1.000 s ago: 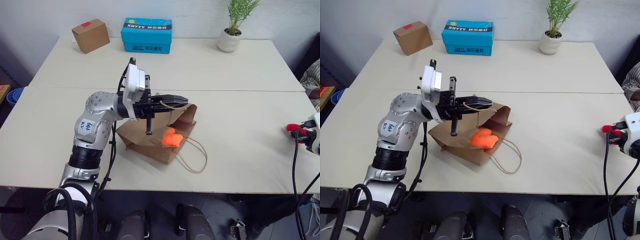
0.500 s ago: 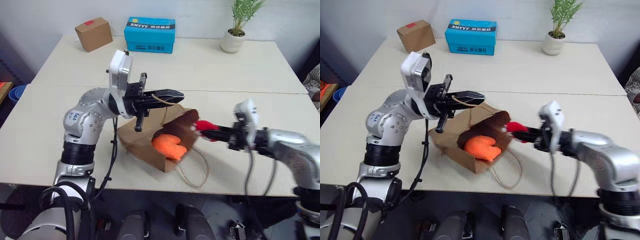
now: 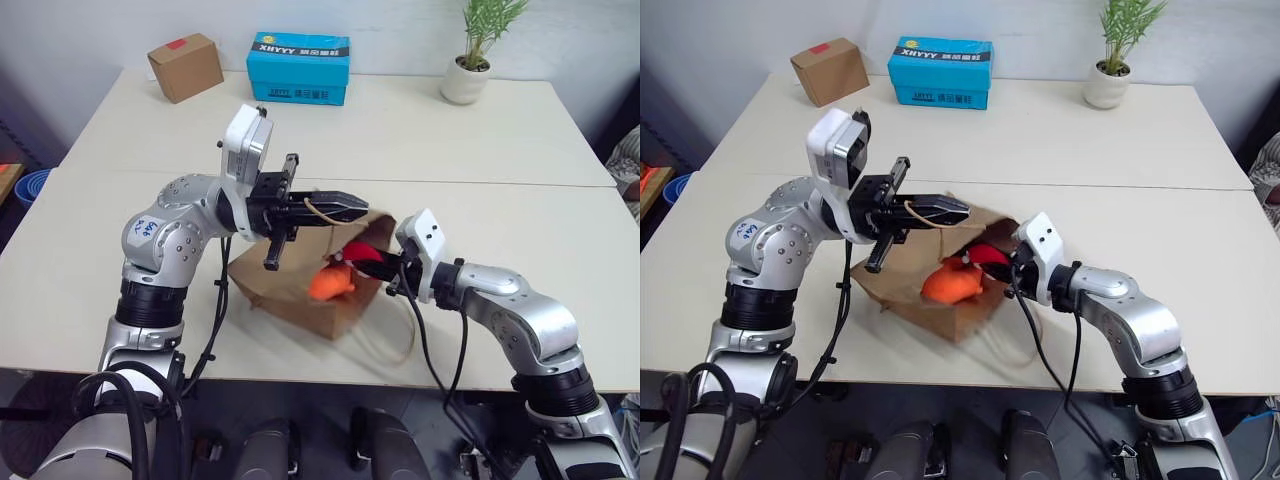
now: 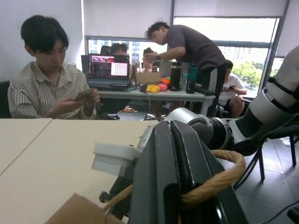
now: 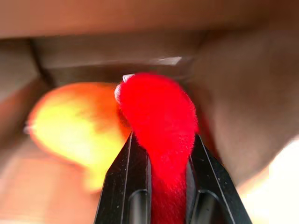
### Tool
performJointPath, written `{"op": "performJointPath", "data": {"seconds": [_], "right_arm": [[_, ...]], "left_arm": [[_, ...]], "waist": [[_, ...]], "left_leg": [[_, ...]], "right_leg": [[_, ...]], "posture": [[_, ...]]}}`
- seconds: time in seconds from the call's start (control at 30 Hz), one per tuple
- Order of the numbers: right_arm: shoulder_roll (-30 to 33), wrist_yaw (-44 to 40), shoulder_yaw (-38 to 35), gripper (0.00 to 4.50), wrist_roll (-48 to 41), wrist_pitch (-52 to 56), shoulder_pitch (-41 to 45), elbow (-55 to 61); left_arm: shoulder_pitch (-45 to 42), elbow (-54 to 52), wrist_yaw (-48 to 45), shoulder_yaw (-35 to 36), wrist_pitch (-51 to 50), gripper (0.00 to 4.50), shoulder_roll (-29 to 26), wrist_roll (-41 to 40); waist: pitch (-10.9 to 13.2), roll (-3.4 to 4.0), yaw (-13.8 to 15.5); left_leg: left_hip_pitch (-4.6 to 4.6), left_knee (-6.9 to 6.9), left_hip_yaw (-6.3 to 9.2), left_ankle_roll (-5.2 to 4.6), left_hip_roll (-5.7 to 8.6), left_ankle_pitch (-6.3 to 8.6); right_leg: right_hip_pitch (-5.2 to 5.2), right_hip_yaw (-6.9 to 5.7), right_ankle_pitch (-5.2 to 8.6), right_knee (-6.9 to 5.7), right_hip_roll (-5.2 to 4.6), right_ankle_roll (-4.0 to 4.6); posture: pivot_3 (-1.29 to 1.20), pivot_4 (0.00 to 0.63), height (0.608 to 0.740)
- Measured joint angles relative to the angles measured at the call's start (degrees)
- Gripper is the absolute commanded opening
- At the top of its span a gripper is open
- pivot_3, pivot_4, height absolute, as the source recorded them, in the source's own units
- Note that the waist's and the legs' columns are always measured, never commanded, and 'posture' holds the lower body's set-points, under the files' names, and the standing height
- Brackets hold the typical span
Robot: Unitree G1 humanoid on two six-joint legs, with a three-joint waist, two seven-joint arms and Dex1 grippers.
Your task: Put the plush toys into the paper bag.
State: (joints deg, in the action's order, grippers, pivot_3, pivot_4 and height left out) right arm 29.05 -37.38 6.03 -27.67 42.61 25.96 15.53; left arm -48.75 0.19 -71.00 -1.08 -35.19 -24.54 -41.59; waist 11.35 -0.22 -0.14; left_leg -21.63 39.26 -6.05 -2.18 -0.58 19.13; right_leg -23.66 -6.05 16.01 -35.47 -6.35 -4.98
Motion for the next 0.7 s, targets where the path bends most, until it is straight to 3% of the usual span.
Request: {"op": "performJointPath", "data": {"seconds": [0.3,0.57,0.7], "right_arm": [[-10.32,4.91,5.77,0.30,10.52,-8.31,7.82,-14.57],[-10.26,1.62,5.71,3.09,9.23,-6.85,3.55,-10.81],[-4.79,-4.48,-2.78,4.49,-1.75,-0.16,0.53,-2.85]], "left_arm": [[-0.26,0.01,-0.48,-0.75,0.21,0.00,1.71,0.08],[-0.21,-0.01,0.29,-0.53,0.92,0.00,1.54,0.24],[0.39,-0.09,0.46,0.15,1.42,0.00,0.75,0.35]], "waist": [[0.00,0.00,-0.27],[0.00,0.00,-0.09],[0.01,0.00,0.17]], "left_leg": [[0.05,-0.04,-0.09,0.06,-0.04,-0.03],[0.05,-0.04,-0.05,0.04,-0.06,-0.02],[0.01,-0.02,-0.01,-0.01,-0.02,0.01]], "right_leg": [[-0.04,0.07,0.02,-0.07,0.00,0.04],[-0.03,0.07,0.02,-0.06,-0.04,0.04],[-0.01,0.04,0.02,0.00,-0.11,0.03]], "posture": [[0.00,0.150,0.740],[0.00,0.150,0.740],[0.00,0.150,0.740]]}}
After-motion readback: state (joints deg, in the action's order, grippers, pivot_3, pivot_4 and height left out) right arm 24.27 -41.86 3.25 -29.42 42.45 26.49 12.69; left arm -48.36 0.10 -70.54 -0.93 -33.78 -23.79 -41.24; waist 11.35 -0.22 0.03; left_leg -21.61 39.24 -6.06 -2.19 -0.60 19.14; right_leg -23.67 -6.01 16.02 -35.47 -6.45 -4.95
